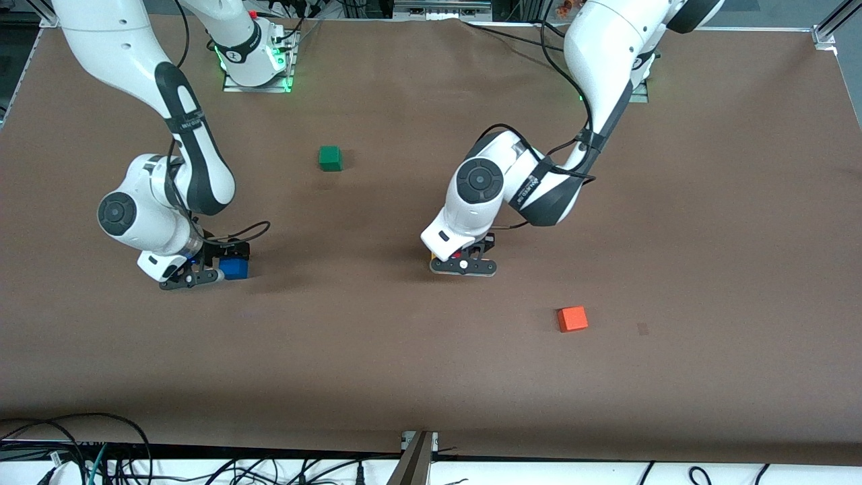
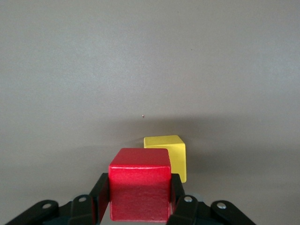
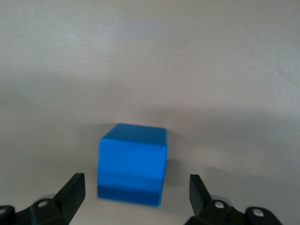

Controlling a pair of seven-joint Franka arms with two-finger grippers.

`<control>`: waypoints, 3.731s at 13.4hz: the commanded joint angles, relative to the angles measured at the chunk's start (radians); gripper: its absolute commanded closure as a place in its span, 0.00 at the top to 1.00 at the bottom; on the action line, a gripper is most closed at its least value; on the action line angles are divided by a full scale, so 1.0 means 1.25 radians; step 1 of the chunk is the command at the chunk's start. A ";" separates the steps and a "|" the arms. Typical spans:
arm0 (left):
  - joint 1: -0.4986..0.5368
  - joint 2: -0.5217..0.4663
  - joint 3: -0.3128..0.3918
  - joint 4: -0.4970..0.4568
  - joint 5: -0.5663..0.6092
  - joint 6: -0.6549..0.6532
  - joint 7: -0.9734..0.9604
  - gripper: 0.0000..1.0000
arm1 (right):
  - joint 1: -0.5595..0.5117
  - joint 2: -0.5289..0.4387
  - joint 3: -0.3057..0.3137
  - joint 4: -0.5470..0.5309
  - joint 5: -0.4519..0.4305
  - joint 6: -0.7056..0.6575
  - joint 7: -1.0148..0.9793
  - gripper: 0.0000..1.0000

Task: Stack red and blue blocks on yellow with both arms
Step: 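Lower the red cube onto the yellow cube while the right gripper grasps the blue cube, then open the left gripper and withdraw while the right gripper carries the blue cube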

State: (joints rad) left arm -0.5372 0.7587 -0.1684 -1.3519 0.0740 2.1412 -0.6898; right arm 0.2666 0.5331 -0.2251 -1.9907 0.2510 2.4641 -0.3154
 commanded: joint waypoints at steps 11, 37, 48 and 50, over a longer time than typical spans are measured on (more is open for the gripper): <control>-0.056 0.056 0.038 0.072 0.018 -0.006 -0.060 0.00 | -0.006 0.024 0.002 0.044 0.027 0.023 -0.030 0.58; -0.087 0.077 0.061 0.100 0.028 -0.016 -0.079 1.00 | 0.020 0.024 0.003 0.324 0.018 -0.275 0.051 0.33; 0.228 -0.105 0.050 0.316 0.002 -0.504 0.221 1.00 | 0.151 0.015 0.002 0.381 0.003 -0.377 0.275 0.33; 0.336 -0.154 0.051 0.315 -0.016 -0.559 0.385 1.00 | 0.228 0.031 0.003 0.461 -0.034 -0.435 0.444 0.33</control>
State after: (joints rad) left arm -0.2251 0.6317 -0.0843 -0.9318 0.0745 1.4948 -0.3696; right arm 0.4711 0.5552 -0.2115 -1.5146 0.2438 1.9997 0.0773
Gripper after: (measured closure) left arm 0.000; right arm 0.449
